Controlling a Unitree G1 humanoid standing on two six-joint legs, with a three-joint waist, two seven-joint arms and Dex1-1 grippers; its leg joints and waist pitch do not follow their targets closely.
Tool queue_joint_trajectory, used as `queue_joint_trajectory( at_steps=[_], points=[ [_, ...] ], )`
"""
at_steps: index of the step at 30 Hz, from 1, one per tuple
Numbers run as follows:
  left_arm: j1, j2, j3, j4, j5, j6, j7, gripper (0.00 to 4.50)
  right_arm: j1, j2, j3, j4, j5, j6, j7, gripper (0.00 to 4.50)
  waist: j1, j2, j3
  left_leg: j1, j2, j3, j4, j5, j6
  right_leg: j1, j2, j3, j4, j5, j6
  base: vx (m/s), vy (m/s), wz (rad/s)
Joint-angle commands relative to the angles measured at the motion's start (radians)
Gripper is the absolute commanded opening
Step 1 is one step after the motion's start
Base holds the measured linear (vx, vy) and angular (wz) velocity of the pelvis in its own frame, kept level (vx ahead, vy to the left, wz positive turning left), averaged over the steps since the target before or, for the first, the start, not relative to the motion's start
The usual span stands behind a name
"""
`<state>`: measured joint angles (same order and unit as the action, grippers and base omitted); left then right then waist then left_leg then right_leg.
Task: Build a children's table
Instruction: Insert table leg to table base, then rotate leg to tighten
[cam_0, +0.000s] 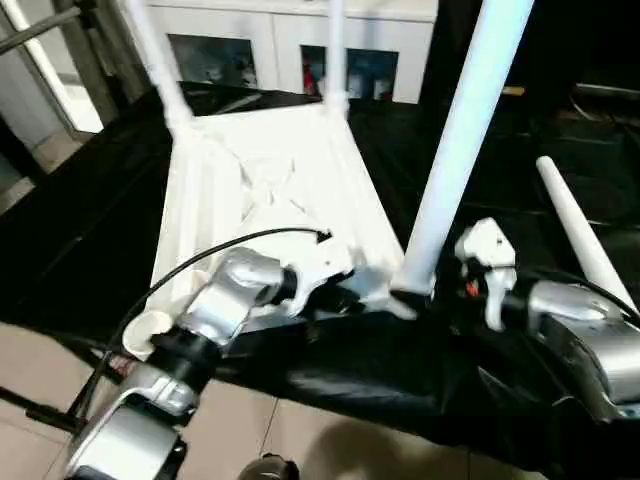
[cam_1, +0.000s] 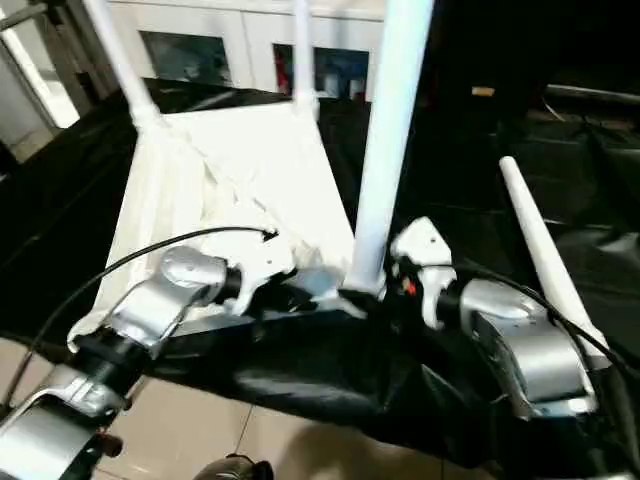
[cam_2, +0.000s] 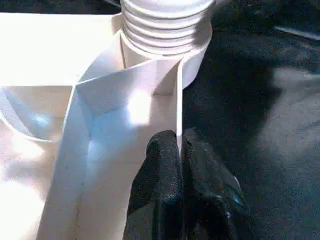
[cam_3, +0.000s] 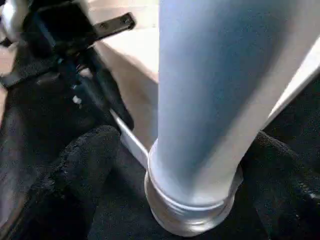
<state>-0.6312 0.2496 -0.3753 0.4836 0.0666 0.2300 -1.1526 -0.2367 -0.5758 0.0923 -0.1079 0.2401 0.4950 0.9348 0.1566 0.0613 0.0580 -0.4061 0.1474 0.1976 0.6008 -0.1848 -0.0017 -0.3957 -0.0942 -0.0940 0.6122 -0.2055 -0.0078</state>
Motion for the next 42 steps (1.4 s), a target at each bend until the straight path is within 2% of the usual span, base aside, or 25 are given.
queue_joint_trajectory(
  at_steps=[1, 5, 14, 17, 20, 25, 31, 33, 34, 36, 38, 39, 40, 41, 42],
  points=[
    [-0.007, 0.002, -0.002, -0.040, -0.031, -0.044, -0.027, 0.00, 0.015, -0.011, 0.038, -0.007, -0.010, -0.006, 0.031, 4.08, 0.002, -0.018, -0.075, 0.028, 0.101, -0.048, -0.065, -0.120, 0.085, 0.049, -0.101, 0.064, -0.061, -0.045, -0.235, 0.000, 0.000, 0.00],
    [-0.005, 0.012, -0.005, -0.033, -0.035, -0.059, -0.037, 0.00, 0.004, 0.002, 0.043, 0.010, -0.006, -0.008, 0.029, 4.08, 0.007, -0.017, -0.078, 0.029, 0.102, -0.048, -0.062, -0.103, 0.094, 0.047, -0.096, 0.063, -0.056, -0.024, -0.241, 0.000, 0.000, 0.00],
    [-0.010, 0.004, -0.006, -0.010, -0.022, -0.080, -0.032, 0.00, -0.024, 0.024, 0.063, 0.075, -0.036, -0.041, -0.005, 3.29, 0.011, -0.020, -0.083, 0.028, 0.098, -0.047, -0.054, -0.073, 0.107, 0.048, -0.095, 0.060, -0.048, 0.009, -0.251, 0.000, 0.000, 0.00],
    [-0.016, 0.000, -0.008, 0.004, -0.016, -0.088, -0.024, 0.00, -0.036, 0.040, 0.080, 0.106, -0.065, -0.060, -0.027, 2.92, 0.011, -0.019, -0.082, 0.028, 0.098, -0.046, -0.054, -0.084, 0.099, 0.048, -0.095, 0.061, -0.049, -0.011, -0.250, 0.000, 0.000, 0.00],
    [-0.021, -0.002, -0.009, 0.012, -0.013, -0.092, -0.020, 0.00, -0.041, 0.048, 0.093, 0.121, -0.078, -0.074, -0.032, 2.82, 0.010, -0.019, -0.081, 0.027, 0.098, -0.047, -0.055, -0.092, 0.097, 0.048, -0.095, 0.061, -0.049, -0.015, -0.247, 0.000, 0.000, 0.00],
    [-0.022, -0.005, -0.010, 0.016, -0.011, -0.095, -0.017, 0.00, -0.044, 0.057, 0.103, 0.132, -0.080, -0.081, -0.036, 2.69, 0.009, -0.019, -0.078, 0.029, 0.099, -0.048, -0.058, -0.140, 0.071, 0.047, -0.096, 0.063, -0.057, -0.092, -0.234, 0.000, 0.000, 0.00],
    [-0.026, -0.010, -0.005, 0.030, -0.009, -0.089, -0.005, 0.00, -0.030, 0.075, 0.096, 0.134, -0.065, -0.078, -0.040, 2.67, 0.009, -0.019, -0.081, 0.029, 0.098, -0.047, -0.056, -0.125, 0.075, 0.047, -0.095, 0.063, -0.053, -0.063, -0.237, 0.000, 0.000, 0.00],
    [-0.058, -0.051, 0.030, 0.082, -0.009, -0.030, 0.084, 0.00, -0.014, 0.152, 0.044, 0.156, -0.046, -0.041, -0.153, 2.67, 0.009, -0.015, -0.079, 0.031, 0.097, -0.047, -0.056, -0.136, 0.068, 0.042, -0.095, 0.064, -0.056, -0.079, -0.242, 0.000, 0.000, 0.00],
    [-0.065, -0.059, 0.037, 0.092, -0.009, -0.019, 0.103, 0.00, -0.013, 0.169, 0.033, 0.163, -0.044, -0.035, -0.179, 2.67, 0.006, -0.019, -0.078, 0.032, 0.096, -0.048, -0.059, -0.159, 0.053, 0.045, -0.095, 0.063, -0.060, -0.115, -0.239, 0.000, 0.000, 0.00],
    [-0.102, -0.105, 0.067, 0.144, -0.010, 0.021, 0.190, 0.00, -0.024, 0.244, -0.007, 0.213, -0.049, -0.002, -0.300, 2.66, 0.002, -0.019, -0.076, 0.033, 0.095, -0.048, -0.062, -0.182, 0.033, 0.043, -0.097, 0.064, -0.066, -0.160, -0.231, 0.000, 0.000, 0.00],
    [-0.118, -0.124, 0.080, 0.166, -0.012, 0.040, 0.226, 0.00, -0.030, 0.274, -0.021, 0.235, -0.055, 0.010, -0.352, 2.66, -0.001, -0.023, -0.076, 0.029, 0.092, -0.052, -0.065, -0.195, 0.017, 0.050, -0.100, 0.061, -0.070, -0.197, -0.213, 0.000, 0.000, 0.00],
    [-0.146, -0.160, 0.105, 0.206, -0.018, 0.060, 0.294, 0.00, -0.044, 0.322, -0.042, 0.273, -0.065, 0.024, -0.429, 2.66, -0.004, -0.022, -0.075, 0.029, 0.091, -0.052, -0.066, -0.200, 0.013, 0.047, -0.100, 0.062, -0.074, -0.212, -0.203, 0.000, 0.000, 0.00],
    [-0.176, -0.200, 0.125, 0.251, -0.022, 0.076, 0.365, 0.00, -0.071, 0.375, -0.061, 0.324, -0.079, 0.027, -0.516, 2.66, -0.011, -0.012, -0.075, 0.031, 0.090, -0.052, -0.066, -0.209, 0.006, 0.043, -0.098, 0.062, -0.076, -0.220, -0.203, 0.000, 0.000, 0.00],
    [-0.180, -0.206, 0.128, 0.258, -0.022, 0.077, 0.376, 0.00, -0.076, 0.382, -0.064, 0.333, -0.082, 0.027, -0.529, 2.66, -0.017, -0.016, -0.074, 0.030, 0.086, -0.050, -0.065, -0.216, 0.003, 0.041, -0.096, 0.061, -0.079, -0.225, -0.204, 0.000, 0.000, 0.00],
    [-0.201, -0.234, 0.140, 0.291, -0.022, 0.083, 0.432, 0.00, -0.101, 0.419, -0.075, 0.375, -0.093, 0.026, -0.591, 2.66, -0.023, -0.017, -0.074, 0.031, 0.085, -0.055, -0.069, -0.235, -0.013, 0.043, -0.094, 0.058, -0.080, -0.250, -0.200, 0.000, 0.000, 0.00]
  ],
)
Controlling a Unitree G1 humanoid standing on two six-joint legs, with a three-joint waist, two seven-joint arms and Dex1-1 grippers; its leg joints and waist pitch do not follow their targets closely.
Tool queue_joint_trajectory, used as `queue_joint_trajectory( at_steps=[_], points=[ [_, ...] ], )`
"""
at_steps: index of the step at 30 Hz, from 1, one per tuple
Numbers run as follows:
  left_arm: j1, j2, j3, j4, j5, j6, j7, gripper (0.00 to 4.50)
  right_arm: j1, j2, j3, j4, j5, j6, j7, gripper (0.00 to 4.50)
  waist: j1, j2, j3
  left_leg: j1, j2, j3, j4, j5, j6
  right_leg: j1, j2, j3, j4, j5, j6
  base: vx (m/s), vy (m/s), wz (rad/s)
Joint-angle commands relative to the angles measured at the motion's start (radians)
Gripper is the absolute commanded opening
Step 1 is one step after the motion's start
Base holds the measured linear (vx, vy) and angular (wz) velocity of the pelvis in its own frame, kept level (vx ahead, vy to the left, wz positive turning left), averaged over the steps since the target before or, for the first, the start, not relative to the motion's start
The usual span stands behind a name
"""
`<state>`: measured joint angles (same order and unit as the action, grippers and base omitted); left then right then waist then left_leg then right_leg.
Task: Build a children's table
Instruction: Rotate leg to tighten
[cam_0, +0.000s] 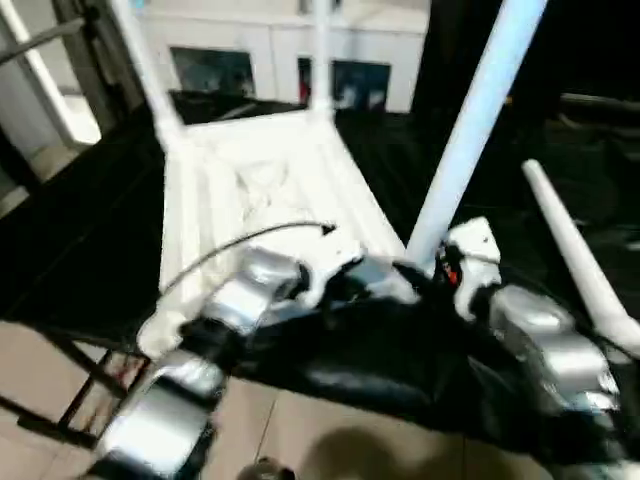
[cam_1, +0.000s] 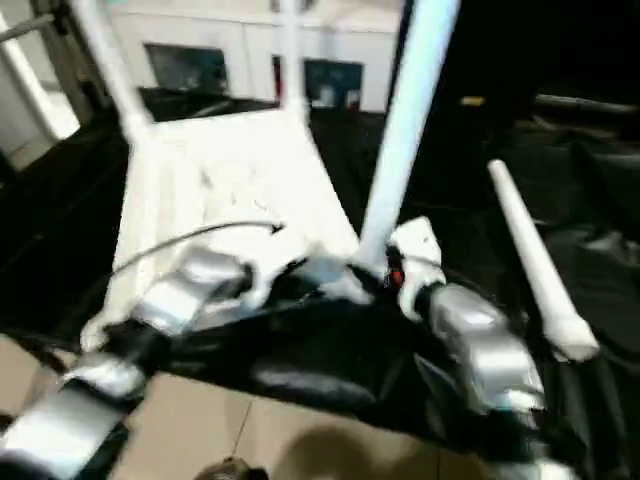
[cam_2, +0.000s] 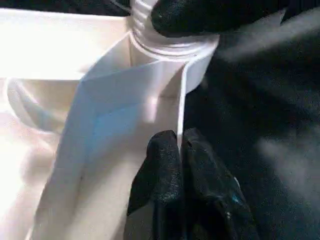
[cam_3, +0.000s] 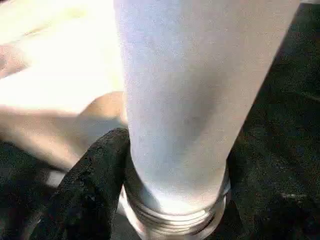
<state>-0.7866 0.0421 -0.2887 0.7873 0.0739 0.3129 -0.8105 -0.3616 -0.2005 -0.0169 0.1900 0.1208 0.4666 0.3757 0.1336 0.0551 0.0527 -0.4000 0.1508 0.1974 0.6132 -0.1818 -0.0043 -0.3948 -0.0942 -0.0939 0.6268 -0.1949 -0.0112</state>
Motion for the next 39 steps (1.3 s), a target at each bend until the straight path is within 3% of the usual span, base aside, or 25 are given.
queue_joint_trajectory(
  at_steps=[1, 2, 4, 5, 7, 9, 12, 13, 16, 19, 20, 25, 26, 27, 30, 35, 39],
  points=[
    [-0.065, -0.055, 0.062, 0.019, -0.028, 0.006, 0.136, 0.00, -0.005, 0.077, 0.028, 0.124, 0.012, 0.048, -0.086, 2.66, 0.000, -0.008, -0.069, 0.025, 0.083, -0.058, -0.084, -0.253, -0.018, 0.048, -0.098, 0.057, -0.098, -0.283, -0.181, 0.000, 0.000, 0.00],
    [-0.079, -0.076, 0.064, 0.045, -0.026, 0.008, 0.166, 0.00, -0.036, 0.105, 0.021, 0.167, 0.000, 0.042, -0.131, 2.66, -0.004, 0.000, -0.067, 0.024, 0.083, -0.057, -0.084, -0.260, -0.019, 0.044, -0.097, 0.058, -0.101, -0.285, -0.179, 0.000, 0.000, 0.00],
    [-0.088, -0.090, 0.065, 0.060, -0.024, 0.007, 0.185, 0.00, -0.059, 0.124, 0.012, 0.198, 0.000, 0.040, -0.152, 2.66, -0.020, -0.005, -0.067, 0.027, 0.082, -0.060, -0.090, -0.300, -0.032, 0.045, -0.094, 0.055, -0.107, -0.303, -0.168, 0.000, 0.000, 0.00],
    [-0.093, -0.099, 0.066, 0.069, -0.023, 0.006, 0.195, 0.00, -0.073, 0.135, 0.006, 0.214, 0.002, 0.040, -0.163, 2.66, -0.021, -0.004, -0.069, 0.029, 0.084, -0.058, -0.090, -0.284, -0.023, 0.047, -0.094, 0.057, -0.106, -0.261, -0.173, 0.000, 0.000, 0.00],
    [-0.095, -0.104, 0.049, 0.077, -0.008, -0.015, 0.192, 0.00, -0.094, 0.151, -0.005, 0.227, 0.021, 0.034, -0.149, 3.22, -0.022, -0.003, -0.066, 0.030, 0.082, -0.054, -0.091, -0.279, -0.007, 0.046, -0.092, 0.057, -0.108, -0.234, -0.183, 0.000, 0.000, 0.00],
    [-0.090, -0.101, 0.037, 0.075, 0.000, -0.036, 0.167, 0.00, -0.103, 0.152, -0.010, 0.227, 0.025, 0.030, -0.138, 3.39, -0.023, -0.006, -0.064, 0.035, 0.083, -0.055, -0.094, -0.308, -0.006, 0.049, -0.097, 0.057, -0.115, -0.287, -0.177, 0.000, 0.000, 0.00],
    [-0.080, -0.089, 0.025, 0.063, 0.006, -0.062, 0.129, 0.00, -0.106, 0.136, 0.002, 0.225, 0.003, 0.021, -0.127, 3.64, -0.025, -0.004, -0.066, 0.035, 0.085, -0.056, -0.096, -0.291, -0.008, 0.049, -0.095, 0.058, -0.113, -0.267, -0.174, 0.000, 0.000, 0.00],
    [-0.076, -0.082, 0.019, 0.062, 0.006, -0.075, 0.113, 0.00, -0.105, 0.124, 0.013, 0.220, -0.008, 0.015, -0.113, 3.73, -0.027, -0.008, -0.066, 0.034, 0.085, -0.054, -0.096, -0.284, -0.007, 0.050, -0.094, 0.059, -0.111, -0.248, -0.179, 0.000, 0.000, 0.00],
    [-0.066, -0.064, 0.014, 0.057, -0.001, -0.096, 0.073, 0.00, -0.096, 0.083, 0.047, 0.189, -0.028, 0.009, -0.057, 3.73, -0.027, -0.008, -0.066, 0.032, 0.084, -0.052, -0.095, -0.269, 0.000, 0.052, -0.094, 0.059, -0.108, -0.230, -0.187, 0.000, 0.000, 0.00],
    [-0.032, -0.020, -0.008, 0.026, 0.003, -0.137, -0.007, 0.00, -0.064, -0.011, 0.107, 0.117, -0.056, 0.012, 0.049, 3.73, -0.020, -0.009, -0.067, 0.032, 0.086, -0.050, -0.091, -0.243, 0.018, 0.054, -0.095, 0.061, -0.106, -0.212, -0.193, 0.000, 0.000, 0.00],
    [-0.022, -0.008, -0.014, 0.018, 0.004, -0.157, -0.033, 0.00, -0.056, -0.034, 0.113, 0.099, -0.054, 0.011, 0.082, 3.73, -0.015, -0.012, -0.067, 0.031, 0.088, -0.050, -0.091, -0.230, 0.028, 0.056, -0.097, 0.062, -0.104, -0.198, -0.194, 0.000, 0.000, 0.00],
    [0.017, 0.051, -0.035, -0.039, -0.010, -0.201, -0.154, 0.00, -0.011, -0.152, 0.137, 0.004, -0.033, -0.022, 0.239, 3.73, -0.005, -0.009, -0.068, 0.035, 0.095, -0.049, -0.090, -0.227, 0.036, 0.052, -0.097, 0.062, -0.099, -0.184, -0.208, 0.000, 0.000, 0.00],
    [0.030, 0.070, -0.042, -0.060, -0.021, -0.223, -0.204, 0.00, 0.003, -0.187, 0.140, -0.023, -0.026, -0.038, 0.284, 3.73, -0.006, -0.015, -0.067, 0.034, 0.096, -0.047, -0.091, -0.227, 0.038, 0.051, -0.096, 0.063, -0.099, -0.184, -0.209, 0.000, 0.000, 0.00],
    [0.039, 0.083, -0.045, -0.075, -0.031, -0.233, -0.243, 0.00, 0.012, -0.212, 0.141, -0.042, -0.018, -0.045, 0.319, 3.73, 0.003, -0.010, -0.068, 0.037, 0.098, -0.047, -0.090, -0.229, 0.039, 0.051, -0.097, 0.064, -0.097, -0.184, -0.206, 0.000, 0.000, 0.00],
    [0.057, 0.125, -0.057, -0.117, -0.053, -0.235, -0.341, 0.00, 0.041, -0.280, 0.141, -0.117, 0.025, -0.041, 0.418, 3.73, 0.017, -0.012, -0.070, 0.036, 0.102, -0.045, -0.088, -0.205, 0.050, 0.049, -0.098, 0.065, -0.089, -0.141, -0.219, 0.000, 0.000, 0.00],
    [0.071, 0.165, -0.064, -0.145, -0.060, -0.251, -0.418, 0.00, 0.073, -0.346, 0.166, -0.177, 0.043, -0.028, 0.517, 3.73, 0.030, -0.011, -0.071, 0.035, 0.103, -0.044, -0.086, -0.191, 0.051, 0.044, -0.098, 0.064, -0.085, -0.130, -0.225, 0.000, 0.000, 0.00],
    [0.073, 0.174, -0.063, -0.146, -0.062, -0.252, -0.433, 0.00, 0.078, -0.348, 0.180, -0.178, 0.043, -0.026, 0.532, 3.73, 0.036, -0.014, -0.069, 0.033, 0.101, -0.044, -0.086, -0.201, 0.044, 0.045, -0.102, 0.065, -0.090, -0.169, -0.221, 0.000, 0.000, 0.00]
  ],
)
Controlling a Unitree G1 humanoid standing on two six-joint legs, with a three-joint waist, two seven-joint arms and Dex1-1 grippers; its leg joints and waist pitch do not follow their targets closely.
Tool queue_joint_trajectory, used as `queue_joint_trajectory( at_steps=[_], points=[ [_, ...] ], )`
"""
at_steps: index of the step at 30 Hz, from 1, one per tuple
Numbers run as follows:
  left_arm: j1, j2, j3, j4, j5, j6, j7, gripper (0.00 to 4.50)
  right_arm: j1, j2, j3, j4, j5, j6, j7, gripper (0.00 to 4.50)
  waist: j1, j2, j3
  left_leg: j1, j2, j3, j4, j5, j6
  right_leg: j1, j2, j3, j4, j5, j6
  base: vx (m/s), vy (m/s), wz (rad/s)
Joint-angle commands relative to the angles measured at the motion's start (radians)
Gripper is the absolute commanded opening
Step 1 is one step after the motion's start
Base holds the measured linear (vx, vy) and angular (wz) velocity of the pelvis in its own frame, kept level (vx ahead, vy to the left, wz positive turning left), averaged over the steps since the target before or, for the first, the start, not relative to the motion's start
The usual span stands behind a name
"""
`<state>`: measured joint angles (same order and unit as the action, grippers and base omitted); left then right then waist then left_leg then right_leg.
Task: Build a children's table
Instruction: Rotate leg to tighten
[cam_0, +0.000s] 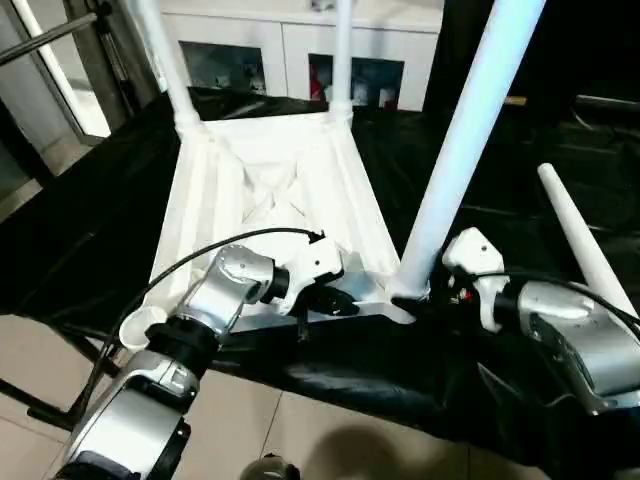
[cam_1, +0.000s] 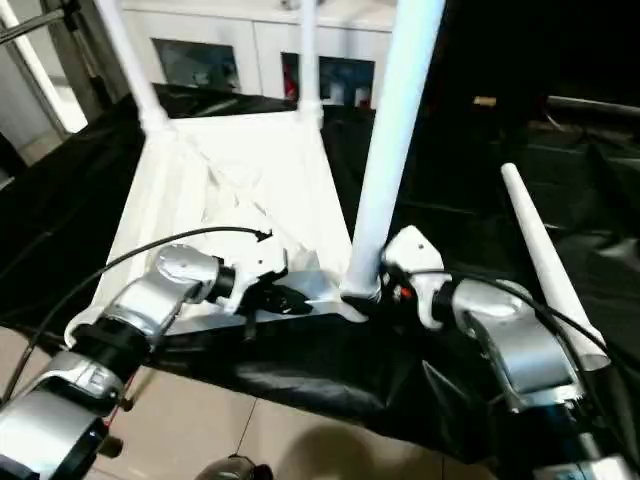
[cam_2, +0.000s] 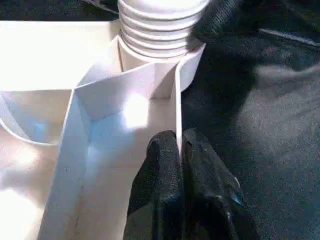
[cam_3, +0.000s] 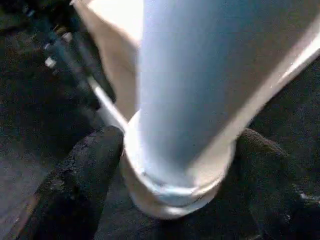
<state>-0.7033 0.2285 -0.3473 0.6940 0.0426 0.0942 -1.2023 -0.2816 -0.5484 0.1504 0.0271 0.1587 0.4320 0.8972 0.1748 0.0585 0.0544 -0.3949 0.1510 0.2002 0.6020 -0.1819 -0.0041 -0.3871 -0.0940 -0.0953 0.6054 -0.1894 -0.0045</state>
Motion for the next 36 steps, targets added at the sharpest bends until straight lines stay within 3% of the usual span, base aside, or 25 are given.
queue_joint_trajectory(
  at_steps=[1, 5, 7, 20, 23, 25, 28, 29, 30, 32, 35, 36],
  points=[
    [-0.010, -0.012, -0.004, -0.055, -0.031, -0.031, -0.044, 0.00, -0.002, 0.001, 0.014, -0.015, 0.006, 0.010, 0.011, 3.59, -0.006, -0.018, -0.070, 0.027, 0.100, -0.048, -0.076, -0.204, 0.041, 0.038, -0.102, 0.065, -0.070, -0.186, -0.224, 0.000, 0.000, 0.00],
    [-0.004, -0.014, -0.002, -0.060, -0.033, -0.027, -0.053, 0.00, -0.009, 0.025, 0.019, -0.003, 0.015, 0.014, 0.001, 3.42, -0.006, -0.018, -0.071, 0.028, 0.100, -0.048, -0.076, -0.199, 0.039, 0.036, -0.100, 0.065, -0.070, -0.188, -0.222, 0.000, 0.000, 0.00],
    [-0.004, -0.014, -0.002, -0.060, -0.033, -0.025, -0.053, 0.00, -0.011, 0.029, 0.019, 0.001, 0.016, 0.014, -0.001, 3.00, -0.007, -0.018, -0.071, 0.028, 0.100, -0.049, -0.077, -0.204, 0.036, 0.036, -0.101, 0.065, -0.070, -0.195, -0.220, 0.000, 0.000, 0.00],
    [-0.009, -0.020, 0.009, -0.036, -0.022, -0.013, -0.016, 0.00, -0.003, 0.068, 0.015, 0.012, 0.035, 0.030, -0.006, 2.75, -0.009, -0.018, -0.071, 0.027, 0.099, -0.048, -0.075, -0.197, 0.037, 0.037, -0.100, 0.065, -0.068, -0.186, -0.221, 0.000, 0.000, 0.00],
    [-0.049, -0.075, 0.045, 0.046, 0.005, 0.027, 0.159, 0.00, 0.001, 0.171, -0.024, 0.069, 0.023, 0.056, -0.158, 2.74, -0.012, -0.018, -0.071, 0.029, 0.096, -0.048, -0.075, -0.205, 0.028, 0.033, -0.099, 0.064, -0.072, -0.199, -0.226, 0.000, 0.000, 0.00],
    [-0.069, -0.106, 0.059, 0.080, 0.014, 0.047, 0.241, 0.00, -0.014, 0.228, -0.049, 0.115, 0.005, 0.063, -0.259, 2.74, -0.018, -0.020, -0.068, 0.030, 0.094, -0.051, -0.080, -0.237, 0.002, 0.036, -0.102, 0.063, -0.079, -0.258, -0.209, 0.000, 0.000, 0.00],
    [-0.111, -0.178, 0.089, 0.139, 0.017, 0.098, 0.396, 0.00, -0.064, 0.355, -0.123, 0.223, -0.012, 0.086, -0.478, 2.74, -0.035, -0.018, -0.065, 0.032, 0.091, -0.053, -0.084, -0.275, -0.027, 0.032, -0.102, 0.064, -0.087, -0.317, -0.194, 0.000, 0.000, 0.00],
    [-0.111, -0.178, 0.089, 0.139, 0.017, 0.098, 0.396, 0.00, -0.064, 0.355, -0.123, 0.223, -0.012, 0.086, -0.478, 2.74, -0.041, -0.018, -0.063, 0.032, 0.090, -0.055, -0.085, -0.284, -0.034, 0.031, -0.102, 0.064, -0.087, -0.325, -0.196, 0.000, 0.000, 0.00],
    [-0.125, -0.204, 0.098, 0.157, 0.015, 0.114, 0.445, 0.00, -0.086, 0.394, -0.148, 0.262, -0.015, 0.084, -0.547, 2.74, -0.045, -0.022, -0.065, 0.031, 0.087, -0.057, -0.086, -0.287, -0.037, 0.038, -0.104, 0.061, -0.091, -0.345, -0.185, 0.000, 0.000, 0.00],
    [-0.147, -0.246, 0.109, 0.184, 0.013, 0.131, 0.508, 0.00, -0.126, 0.449, -0.173, 0.324, -0.023, 0.078, -0.636, 2.74, -0.054, -0.016, -0.063, 0.029, 0.087, -0.058, -0.087, -0.288, -0.037, 0.037, -0.102, 0.062, -0.092, -0.333, -0.180, 0.000, 0.000, 0.00],
    [-0.162, -0.293, 0.094, 0.198, 0.027, 0.113, 0.524, 0.00, -0.169, 0.491, -0.157, 0.375, -0.035, 0.042, -0.648, 2.74, -0.065, -0.019, -0.067, 0.025, 0.083, -0.054, -0.083, -0.250, -0.011, 0.044, -0.099, 0.062, -0.088, -0.260, -0.186, 0.000, 0.000, 0.00],
    [-0.162, -0.296, 0.091, 0.199, 0.029, 0.107, 0.519, 0.00, -0.172, 0.495, -0.156, 0.377, -0.033, 0.038, -0.643, 3.30, -0.066, -0.018, -0.068, 0.023, 0.083, -0.054, -0.083, -0.235, -0.003, 0.045, -0.099, 0.062, -0.086, -0.238, -0.189, 0.000, 0.000, 0.00]
  ],
)
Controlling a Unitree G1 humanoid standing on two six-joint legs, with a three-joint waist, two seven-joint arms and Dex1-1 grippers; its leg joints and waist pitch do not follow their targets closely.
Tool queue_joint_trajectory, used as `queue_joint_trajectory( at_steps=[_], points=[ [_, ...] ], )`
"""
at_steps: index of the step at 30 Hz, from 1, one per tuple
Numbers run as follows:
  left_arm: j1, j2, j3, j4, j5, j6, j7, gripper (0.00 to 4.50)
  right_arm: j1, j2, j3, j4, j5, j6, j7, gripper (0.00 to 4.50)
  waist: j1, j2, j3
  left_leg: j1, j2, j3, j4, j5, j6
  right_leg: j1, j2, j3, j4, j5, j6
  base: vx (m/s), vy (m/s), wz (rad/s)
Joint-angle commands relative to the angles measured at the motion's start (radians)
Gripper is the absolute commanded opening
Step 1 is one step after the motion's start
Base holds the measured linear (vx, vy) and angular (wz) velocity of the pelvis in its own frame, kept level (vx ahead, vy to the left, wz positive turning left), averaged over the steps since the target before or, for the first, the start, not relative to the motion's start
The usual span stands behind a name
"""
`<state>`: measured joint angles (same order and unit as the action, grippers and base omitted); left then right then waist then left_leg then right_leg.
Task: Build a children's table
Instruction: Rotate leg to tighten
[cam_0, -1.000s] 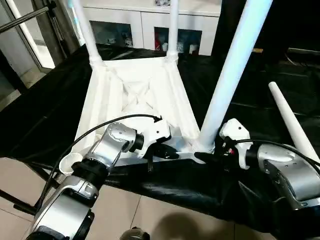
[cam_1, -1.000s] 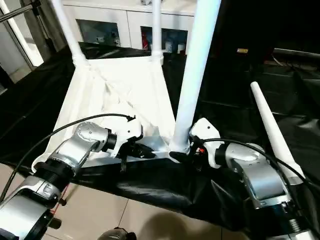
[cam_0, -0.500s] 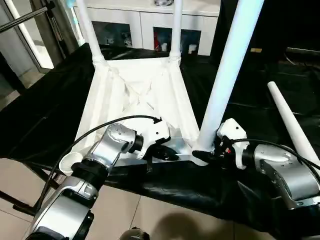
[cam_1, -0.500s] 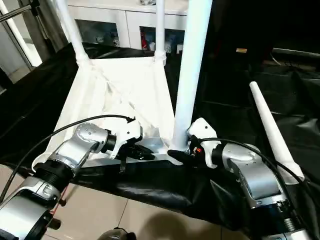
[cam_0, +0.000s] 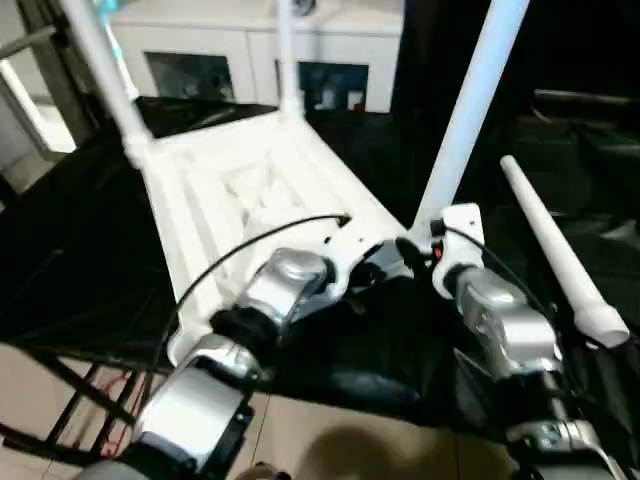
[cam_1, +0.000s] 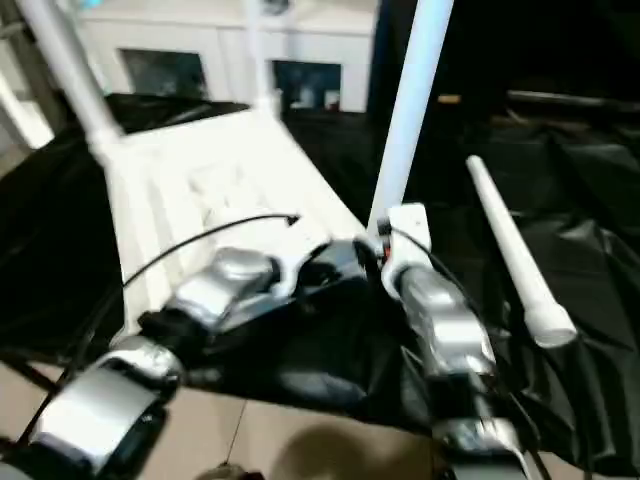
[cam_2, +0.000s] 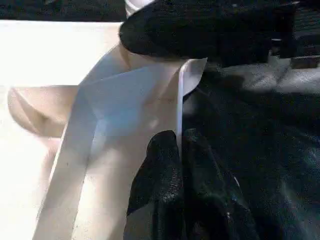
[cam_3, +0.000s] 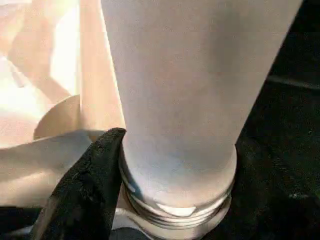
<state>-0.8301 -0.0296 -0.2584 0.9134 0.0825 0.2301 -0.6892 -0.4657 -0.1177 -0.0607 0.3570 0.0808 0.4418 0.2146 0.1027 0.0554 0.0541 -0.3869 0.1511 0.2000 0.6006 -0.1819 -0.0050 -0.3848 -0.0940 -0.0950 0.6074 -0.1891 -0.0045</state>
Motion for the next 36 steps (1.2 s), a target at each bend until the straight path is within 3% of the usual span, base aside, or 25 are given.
queue_joint_trajectory(
  at_steps=[1, 3, 6, 11, 13, 15, 17, 18, 20, 24, 31, 36],
  points=[
    [-0.031, -0.038, -0.004, -0.027, -0.009, -0.040, -0.009, 0.00, 0.009, 0.063, 0.055, 0.044, 0.048, 0.026, 0.047, 3.30, 0.006, -0.015, -0.069, 0.014, 0.084, -0.052, -0.080, -0.212, 0.013, 0.043, -0.096, 0.062, -0.084, -0.195, -0.197, 0.000, 0.000, 0.00],
    [-0.023, -0.032, -0.011, -0.032, -0.009, -0.054, -0.037, 0.00, 0.001, 0.058, 0.053, 0.043, 0.032, 0.014, 0.049, 3.44, 0.006, -0.014, -0.071, 0.015, 0.085, -0.051, -0.078, -0.187, 0.031, 0.043, -0.095, 0.061, -0.077, -0.141, -0.217, 0.000, 0.000, 0.00],
    [-0.014, -0.018, -0.021, -0.036, -0.009, -0.078, -0.066, 0.00, 0.000, 0.037, 0.068, 0.039, 0.015, -0.001, 0.068, 3.80, 0.005, -0.015, -0.071, 0.018, 0.086, -0.049, -0.078, -0.193, 0.038, 0.043, -0.095, 0.061, -0.076, -0.133, -0.231, 0.000, 0.000, 0.00],
    [0.012, 0.030, -0.035, -0.060, -0.008, -0.099, -0.146, 0.00, 0.018, -0.040, 0.092, -0.008, 0.015, -0.004, 0.177, 3.80, 0.006, -0.015, -0.068, 0.019, 0.088, -0.048, -0.077, -0.200, 0.043, 0.046, -0.096, 0.062, -0.078, -0.148, -0.234, 0.000, 0.000, 0.00],
    [0.044, 0.087, -0.046, -0.108, -0.019, -0.118, -0.250, 0.00, 0.064, -0.168, 0.148, -0.095, 0.017, -0.025, 0.364, 3.80, 0.015, -0.015, -0.066, 0.018, 0.091, -0.047, -0.077, -0.202, 0.050, 0.048, -0.096, 0.063, -0.078, -0.148, -0.228, 0.000, 0.000, 0.00],
    [0.049, 0.096, -0.049, -0.116, -0.022, -0.127, -0.268, 0.00, 0.071, -0.186, 0.154, -0.108, 0.018, -0.031, 0.391, 3.80, 0.020, -0.014, -0.068, 0.018, 0.094, -0.046, -0.076, -0.195, 0.061, 0.046, -0.096, 0.064, -0.075, -0.136, -0.227, 0.000, 0.000, 0.00],
    [0.056, 0.106, -0.050, -0.127, -0.029, -0.132, -0.294, 0.00, 0.081, -0.208, 0.160, -0.127, 0.026, -0.031, 0.429, 3.80, 0.021, -0.011, -0.068, 0.023, 0.095, -0.047, -0.077, -0.212, 0.051, 0.040, -0.096, 0.063, -0.076, -0.155, -0.237, 0.000, 0.000, 0.00],
    [0.065, 0.122, -0.055, -0.144, -0.037, -0.141, -0.330, 0.00, 0.094, -0.240, 0.170, -0.156, 0.037, -0.033, 0.479, 3.80, 0.022, -0.013, -0.067, 0.023, 0.095, -0.046, -0.077, -0.219, 0.047, 0.041, -0.096, 0.063, -0.077, -0.162, -0.239, 0.000, 0.000, 0.00],
    [0.097, 0.177, -0.074, -0.210, -0.058, -0.145, -0.450, 0.00, 0.146, -0.351, 0.207, -0.257, 0.065, -0.061, 0.645, 3.80, 0.039, -0.014, -0.069, 0.020, 0.101, -0.047, -0.076, -0.208, 0.054, 0.047, -0.100, 0.066, -0.071, -0.147, -0.230, 0.000, 0.000, 0.00],
    [0.122, 0.216, -0.085, -0.259, -0.068, -0.139, -0.529, 0.00, 0.165, -0.387, 0.206, -0.298, 0.102, -0.060, 0.717, 3.80, 0.047, -0.012, -0.071, 0.020, 0.101, -0.046, -0.073, -0.186, 0.074, 0.040, -0.100, 0.064, -0.066, -0.116, -0.248, 0.000, 0.000, 0.00],
    [0.136, 0.238, -0.088, -0.279, -0.067, -0.139, -0.554, 0.00, 0.168, -0.378, 0.213, -0.301, 0.107, -0.063, 0.730, 3.80, 0.057, -0.013, -0.069, 0.022, 0.101, -0.047, -0.077, -0.217, 0.040, 0.036, -0.100, 0.065, -0.071, -0.177, -0.241, 0.000, 0.000, 0.00],
    [0.142, 0.249, -0.088, -0.291, -0.065, -0.129, -0.563, 0.00, 0.172, -0.371, 0.226, -0.301, 0.116, -0.056, 0.747, 3.27, 0.059, -0.015, -0.071, 0.020, 0.101, -0.047, -0.075, -0.192, 0.042, 0.037, -0.101, 0.065, -0.068, -0.157, -0.235, 0.000, 0.000, 0.00]
  ],
)
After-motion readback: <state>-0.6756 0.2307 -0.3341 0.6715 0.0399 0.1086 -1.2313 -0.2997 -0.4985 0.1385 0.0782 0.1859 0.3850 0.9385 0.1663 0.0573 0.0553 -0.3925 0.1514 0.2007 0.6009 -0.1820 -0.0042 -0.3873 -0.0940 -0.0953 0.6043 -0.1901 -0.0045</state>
